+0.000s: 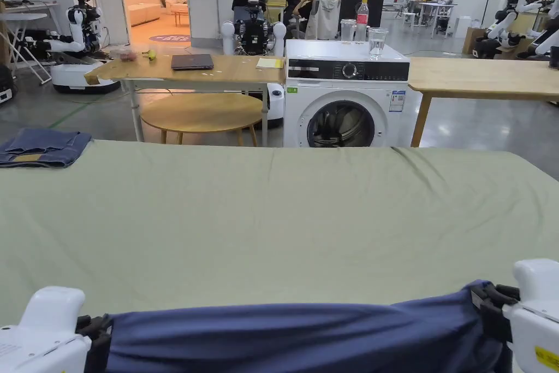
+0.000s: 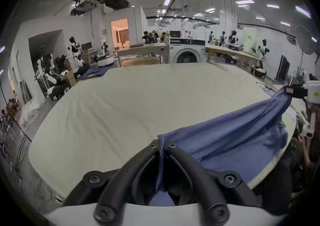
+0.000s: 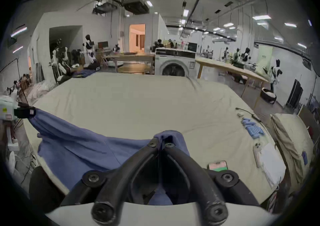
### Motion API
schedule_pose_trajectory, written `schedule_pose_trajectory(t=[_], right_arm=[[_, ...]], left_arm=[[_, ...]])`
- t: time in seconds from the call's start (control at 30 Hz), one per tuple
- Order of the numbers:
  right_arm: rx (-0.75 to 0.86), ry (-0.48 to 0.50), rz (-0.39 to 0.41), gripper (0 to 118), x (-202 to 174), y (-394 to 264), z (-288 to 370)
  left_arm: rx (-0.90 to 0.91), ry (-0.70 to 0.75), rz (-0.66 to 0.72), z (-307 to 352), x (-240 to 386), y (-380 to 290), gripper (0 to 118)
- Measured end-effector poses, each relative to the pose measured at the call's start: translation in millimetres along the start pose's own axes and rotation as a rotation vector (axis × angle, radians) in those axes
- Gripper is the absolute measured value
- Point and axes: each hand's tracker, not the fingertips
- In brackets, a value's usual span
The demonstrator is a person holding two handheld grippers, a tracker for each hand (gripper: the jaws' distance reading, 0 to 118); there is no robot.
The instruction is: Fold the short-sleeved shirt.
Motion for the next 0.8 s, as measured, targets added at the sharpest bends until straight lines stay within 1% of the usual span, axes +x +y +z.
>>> schedule_pose_trajectory(t=[0.03,0.1,0.23,0.27,0.3,0.33,0.37,0.4,0.43,0.47,0.5,0.53,0.6,0.67,0.7,0.73,0.77,0.8], right_arm=[[-0.002,0.001,-0.007,0,0,-13,11],[-0.054,-0.025,-0.008,0,-2,-44,21],[-0.181,-0.038,-0.056,0,-5,-114,13],[-0.203,-0.036,-0.071,1,-5,-125,10],[-0.204,-0.035,-0.079,5,-6,-131,8],[-0.2,-0.035,-0.092,27,-6,-134,8],[-0.196,-0.033,-0.102,55,-7,-136,10],[-0.188,-0.036,-0.105,86,-9,-133,15],[-0.18,-0.039,-0.107,86,-14,-125,22],[-0.148,-0.031,-0.106,94,-18,-118,28],[-0.089,-0.006,-0.099,106,-25,-107,34],[-0.022,0.025,-0.099,106,-34,-95,41],[0.055,0.045,-0.094,106,-53,-73,48],[0.145,0.052,-0.1,106,-73,-56,52],[0.179,0.051,-0.106,104,-81,-51,53],[0.209,0.038,-0.109,82,-88,-50,52],[0.235,0.03,-0.115,38,-93,-49,53],[0.254,0.0,-0.126,0,-97,-48,55]], left_arm=[[-0.013,-0.011,0.01,8,-1,-13,0],[-0.105,-0.021,0.025,8,-4,-45,0],[-0.212,-0.023,0.093,0,-5,-112,0],[-0.215,-0.023,0.104,-4,-5,-121,3],[-0.208,-0.016,0.111,-5,-5,-127,18],[-0.203,-0.006,0.119,-5,-4,-131,47],[-0.194,0.011,0.126,-3,-3,-130,68],[-0.168,0.048,0.122,3,2,-124,85],[-0.124,0.051,0.118,10,5,-116,85],[-0.078,0.028,0.129,17,10,-106,90],[-0.023,0.011,0.128,23,16,-94,96],[0.033,0.016,0.105,31,30,-77,101],[0.109,0.04,0.053,34,51,-49,101],[0.159,0.015,0.042,22,62,-30,101],[0.182,0.002,0.044,22,70,-22,101],[0.211,0.011,0.043,22,79,-16,98],[0.236,0.011,0.03,24,85,-14,81],[0.259,0.001,0.017,21,89,-16,40]])
